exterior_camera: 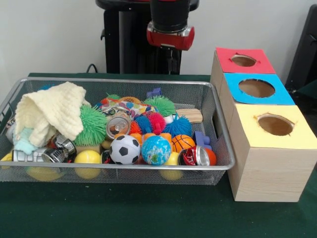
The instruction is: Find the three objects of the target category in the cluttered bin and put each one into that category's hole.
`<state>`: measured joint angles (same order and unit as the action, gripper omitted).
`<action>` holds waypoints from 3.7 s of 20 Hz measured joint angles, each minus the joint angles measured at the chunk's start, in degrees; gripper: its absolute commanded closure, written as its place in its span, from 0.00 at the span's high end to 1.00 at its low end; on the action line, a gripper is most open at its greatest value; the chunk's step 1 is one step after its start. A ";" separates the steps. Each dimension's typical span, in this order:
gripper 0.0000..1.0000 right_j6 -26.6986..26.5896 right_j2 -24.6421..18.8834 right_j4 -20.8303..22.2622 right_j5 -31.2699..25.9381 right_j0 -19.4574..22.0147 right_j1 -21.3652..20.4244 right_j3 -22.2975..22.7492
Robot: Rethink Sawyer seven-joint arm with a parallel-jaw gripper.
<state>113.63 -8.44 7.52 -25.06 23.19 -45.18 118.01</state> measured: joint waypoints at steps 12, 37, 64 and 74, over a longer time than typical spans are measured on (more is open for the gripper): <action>0.00 0.00 5.22 6.53 -1.53 -3.32 -0.78 -9.77; 0.00 0.00 3.27 8.24 -1.36 3.06 4.12 -25.45; 0.00 0.00 -1.54 11.24 14.07 10.54 19.63 -28.63; 0.00 0.00 -0.11 11.26 11.50 7.39 18.75 -28.51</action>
<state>113.63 -8.55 18.78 -13.56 30.57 -26.43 89.50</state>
